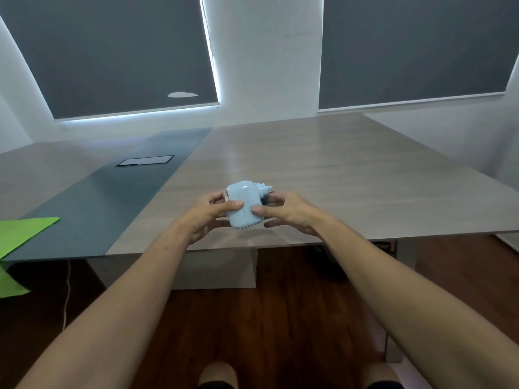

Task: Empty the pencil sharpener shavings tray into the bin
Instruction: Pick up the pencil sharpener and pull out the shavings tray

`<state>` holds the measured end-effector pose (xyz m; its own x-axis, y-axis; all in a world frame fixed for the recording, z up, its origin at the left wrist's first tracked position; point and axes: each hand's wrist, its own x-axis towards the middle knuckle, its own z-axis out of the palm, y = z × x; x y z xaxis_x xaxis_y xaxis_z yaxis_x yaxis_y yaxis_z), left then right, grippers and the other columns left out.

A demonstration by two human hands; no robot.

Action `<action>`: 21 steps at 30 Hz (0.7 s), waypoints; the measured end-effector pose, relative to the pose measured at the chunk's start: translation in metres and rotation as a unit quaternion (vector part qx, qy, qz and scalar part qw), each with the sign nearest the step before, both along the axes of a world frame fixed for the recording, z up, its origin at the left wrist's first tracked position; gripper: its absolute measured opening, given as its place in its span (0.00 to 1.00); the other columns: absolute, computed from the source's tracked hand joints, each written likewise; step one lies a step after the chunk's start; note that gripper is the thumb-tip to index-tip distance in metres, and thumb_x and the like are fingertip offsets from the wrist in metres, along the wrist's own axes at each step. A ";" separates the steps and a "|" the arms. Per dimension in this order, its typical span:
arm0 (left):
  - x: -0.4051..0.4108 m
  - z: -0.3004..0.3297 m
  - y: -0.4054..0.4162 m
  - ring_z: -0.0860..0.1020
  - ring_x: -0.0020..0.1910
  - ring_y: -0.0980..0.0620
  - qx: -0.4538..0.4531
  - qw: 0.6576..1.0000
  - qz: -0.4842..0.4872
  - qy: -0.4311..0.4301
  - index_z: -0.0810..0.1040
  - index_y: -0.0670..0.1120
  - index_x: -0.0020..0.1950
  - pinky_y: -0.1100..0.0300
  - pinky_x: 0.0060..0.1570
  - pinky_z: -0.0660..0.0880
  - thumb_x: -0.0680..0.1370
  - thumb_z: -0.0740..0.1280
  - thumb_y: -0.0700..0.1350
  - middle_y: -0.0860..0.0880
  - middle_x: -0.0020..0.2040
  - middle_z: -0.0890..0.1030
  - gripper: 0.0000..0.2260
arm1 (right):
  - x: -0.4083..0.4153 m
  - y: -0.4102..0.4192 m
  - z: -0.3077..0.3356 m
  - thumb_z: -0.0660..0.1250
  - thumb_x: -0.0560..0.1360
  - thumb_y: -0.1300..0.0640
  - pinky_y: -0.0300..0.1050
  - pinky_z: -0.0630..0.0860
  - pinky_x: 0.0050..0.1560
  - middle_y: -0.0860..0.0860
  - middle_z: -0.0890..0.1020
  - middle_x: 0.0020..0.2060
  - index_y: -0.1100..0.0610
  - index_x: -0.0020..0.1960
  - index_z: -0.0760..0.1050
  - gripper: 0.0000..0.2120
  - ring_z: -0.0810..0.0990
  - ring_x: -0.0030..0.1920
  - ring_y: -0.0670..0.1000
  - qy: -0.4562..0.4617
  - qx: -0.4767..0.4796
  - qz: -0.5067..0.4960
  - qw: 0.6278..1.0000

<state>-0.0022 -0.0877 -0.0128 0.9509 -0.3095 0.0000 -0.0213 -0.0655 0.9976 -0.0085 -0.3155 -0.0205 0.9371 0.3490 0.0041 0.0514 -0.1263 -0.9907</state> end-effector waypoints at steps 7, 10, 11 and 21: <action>0.007 0.003 -0.012 0.81 0.63 0.43 0.009 0.999 -0.046 -0.014 0.79 0.45 0.67 0.43 0.60 0.78 0.67 0.79 0.45 0.44 0.63 0.83 0.28 | 0.001 -0.011 -0.002 0.80 0.68 0.55 0.49 0.83 0.57 0.55 0.86 0.55 0.62 0.65 0.79 0.27 0.85 0.56 0.52 -0.026 -0.005 -0.019 0.999; 0.010 0.002 -0.015 0.80 0.64 0.43 0.010 0.999 -0.050 -0.016 0.79 0.45 0.67 0.42 0.61 0.77 0.71 0.76 0.41 0.44 0.62 0.83 0.24 | 0.001 -0.015 -0.006 0.81 0.68 0.57 0.48 0.83 0.56 0.55 0.87 0.54 0.62 0.64 0.80 0.26 0.86 0.55 0.52 -0.033 0.004 -0.028 0.999; 0.011 0.001 -0.016 0.80 0.64 0.43 0.010 0.998 -0.052 -0.015 0.78 0.45 0.67 0.42 0.62 0.77 0.71 0.75 0.41 0.44 0.63 0.83 0.24 | 0.001 -0.016 -0.007 0.81 0.67 0.57 0.46 0.83 0.56 0.55 0.87 0.53 0.62 0.63 0.81 0.26 0.86 0.55 0.52 -0.033 0.007 -0.035 0.999; 0.019 -0.006 -0.021 0.80 0.65 0.43 0.019 0.998 -0.058 -0.003 0.77 0.44 0.69 0.42 0.63 0.77 0.71 0.76 0.39 0.42 0.65 0.81 0.26 | 0.004 -0.023 -0.018 0.82 0.66 0.60 0.42 0.83 0.51 0.55 0.87 0.52 0.63 0.61 0.82 0.25 0.87 0.53 0.51 -0.013 0.031 -0.061 0.998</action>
<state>0.0168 -0.1088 -0.0189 0.9087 -0.4173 -0.0084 -0.0370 -0.1004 0.9943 -0.0042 -0.3387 -0.0384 0.9717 0.2316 0.0467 0.0651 -0.0725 -0.9952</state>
